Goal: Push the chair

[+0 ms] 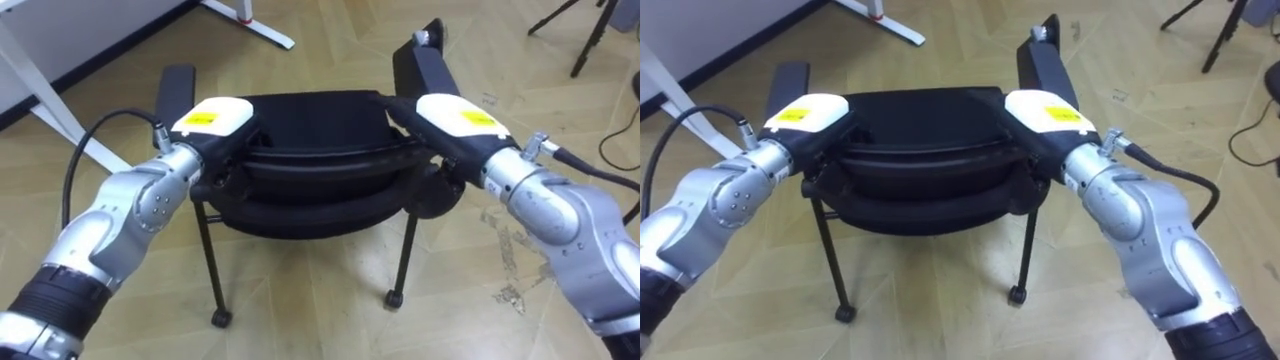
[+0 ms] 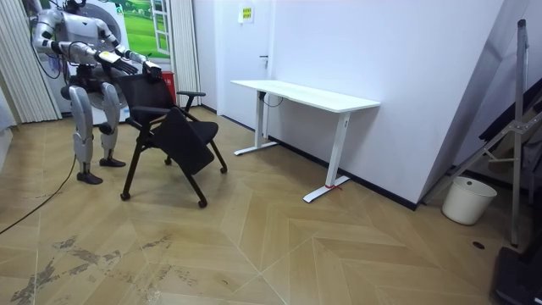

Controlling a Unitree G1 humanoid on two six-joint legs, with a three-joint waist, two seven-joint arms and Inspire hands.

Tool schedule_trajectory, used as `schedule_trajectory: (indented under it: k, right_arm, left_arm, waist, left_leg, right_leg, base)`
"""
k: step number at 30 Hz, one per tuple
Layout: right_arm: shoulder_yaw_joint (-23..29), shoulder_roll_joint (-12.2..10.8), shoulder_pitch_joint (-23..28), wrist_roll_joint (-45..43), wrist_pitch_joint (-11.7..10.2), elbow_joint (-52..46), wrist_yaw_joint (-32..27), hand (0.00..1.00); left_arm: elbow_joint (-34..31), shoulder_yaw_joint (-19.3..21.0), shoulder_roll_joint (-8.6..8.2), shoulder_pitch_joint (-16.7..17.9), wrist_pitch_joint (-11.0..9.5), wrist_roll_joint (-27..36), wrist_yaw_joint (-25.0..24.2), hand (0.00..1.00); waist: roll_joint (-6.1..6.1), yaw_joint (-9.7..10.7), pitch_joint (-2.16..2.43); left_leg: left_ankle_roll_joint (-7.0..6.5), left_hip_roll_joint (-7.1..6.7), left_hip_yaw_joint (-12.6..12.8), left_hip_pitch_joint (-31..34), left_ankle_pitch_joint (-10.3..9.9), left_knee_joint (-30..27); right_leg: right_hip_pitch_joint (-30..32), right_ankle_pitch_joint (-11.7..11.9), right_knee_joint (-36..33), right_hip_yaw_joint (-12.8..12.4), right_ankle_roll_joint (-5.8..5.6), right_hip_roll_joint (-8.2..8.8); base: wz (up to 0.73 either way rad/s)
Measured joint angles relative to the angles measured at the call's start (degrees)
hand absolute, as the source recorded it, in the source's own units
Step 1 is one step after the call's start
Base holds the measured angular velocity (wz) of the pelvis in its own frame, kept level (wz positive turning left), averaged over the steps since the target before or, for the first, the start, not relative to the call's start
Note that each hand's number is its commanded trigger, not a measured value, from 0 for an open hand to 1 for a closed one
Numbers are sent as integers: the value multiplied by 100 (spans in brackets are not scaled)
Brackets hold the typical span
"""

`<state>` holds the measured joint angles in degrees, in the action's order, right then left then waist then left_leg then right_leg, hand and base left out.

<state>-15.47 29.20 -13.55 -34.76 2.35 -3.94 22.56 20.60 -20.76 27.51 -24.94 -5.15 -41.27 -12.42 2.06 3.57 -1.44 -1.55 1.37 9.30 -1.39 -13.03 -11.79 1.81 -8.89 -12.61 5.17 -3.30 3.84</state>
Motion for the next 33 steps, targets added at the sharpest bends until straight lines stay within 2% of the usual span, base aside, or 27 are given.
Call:
schedule_trajectory:
  k: [4,13,18,23,25,26,27,28,29,30,31,32,33]
  right_arm:
    - [-150,-21,-1,-75,-80,141,-17,0]
    - [-171,-239,-161,-330,-426,998,-180,0]
    - [-176,-235,-213,-380,-658,1541,-704,0]
    - [-167,-235,-295,-366,-886,2157,-1380,0]
    - [-169,-232,-420,-219,-1010,2478,-1530,0]
    - [-196,-242,-463,-129,-1116,2639,-1593,0]
    - [-209,-299,-499,-124,-1162,2717,-1675,0]
    - [-213,-325,-562,-124,-1200,2751,-1688,0]
    - [-232,-341,-694,-123,-1282,2882,-1727,0]
    - [-255,-422,-792,-136,-1292,3057,-1817,0]
    - [-256,-444,-831,-138,-1295,3131,-1827,0]
    - [-231,-417,-896,-121,-1325,3247,-1822,0]
    - [-217,-418,-900,-90,-1356,3388,-1815,4]
  left_arm:
    - [-2,-26,-32,-15,-66,-38,56,100]
    - [-129,-195,-135,-23,-243,-181,51,100]
    - [-213,-276,-163,-18,-247,-177,-10,100]
    - [-333,-344,-168,21,-234,-168,-65,100]
    - [-346,-403,-172,33,-184,-165,-65,100]
    - [-342,-424,-171,36,-131,-168,-90,100]
    - [-401,-423,-94,39,-124,-190,-134,100]
    - [-479,-416,-16,39,-106,-216,-157,100]
    - [-518,-389,-13,62,-9,-213,-161,100]
    - [-514,-393,-52,60,104,-208,-183,100]
    - [-514,-404,-53,48,130,-204,-186,100]
    - [-515,-487,-58,-30,171,-197,-173,100]
    - [-515,-510,-111,-37,205,-218,-166,100]
  waist:
    - [0,-45,0]
    - [-30,-73,-7]
    - [-79,-142,-3]
    - [-135,-121,5]
    - [-201,-113,4]
    - [-278,-100,-9]
    - [-264,-133,23]
    - [-185,-171,69]
    - [-231,-159,74]
    - [-245,25,77]
    - [-234,140,76]
    - [-148,249,65]
    - [21,219,101]
  left_leg:
    - [0,0,-83,3,0,-2]
    - [1,-11,-618,-19,1,-4]
    - [2,-14,-865,-85,2,-12]
    - [2,-14,-1062,-97,2,-95]
    - [2,6,-1407,-189,4,-90]
    - [3,98,-1738,-266,4,-93]
    - [20,131,-1961,-241,-6,-119]
    - [75,101,-1951,-184,-38,-166]
    - [290,137,-1821,-85,-165,-282]
    - [401,188,-1511,29,-225,-324]
    - [376,196,-1368,128,-215,-258]
    - [214,127,-1078,460,-31,-53]
    - [144,64,-750,632,329,-18]
  right_leg:
    - [-31,0,18,34,0,-6]
    - [-238,1,110,296,2,-15]
    - [-328,0,110,379,4,-25]
    - [-388,1,44,479,6,-24]
    - [-272,-23,-298,477,47,-49]
    - [-59,-157,-595,435,191,-119]
    - [23,-95,73,155,354,-387]
    - [22,348,446,104,425,-425]
    - [-21,372,483,399,470,-389]
    - [-94,373,475,411,471,-367]
    - [-115,372,475,321,469,-349]
    - [-109,339,482,-33,410,-271]
    - [-100,264,464,-155,291,-151]
  base:
    - [7]
    - [18]
    - [4]
    - [10]
    - [-10]
    - [-34]
    - [-39]
    - [-22]
    - [22]
    - [49]
    - [73]
    - [43]
    - [17]
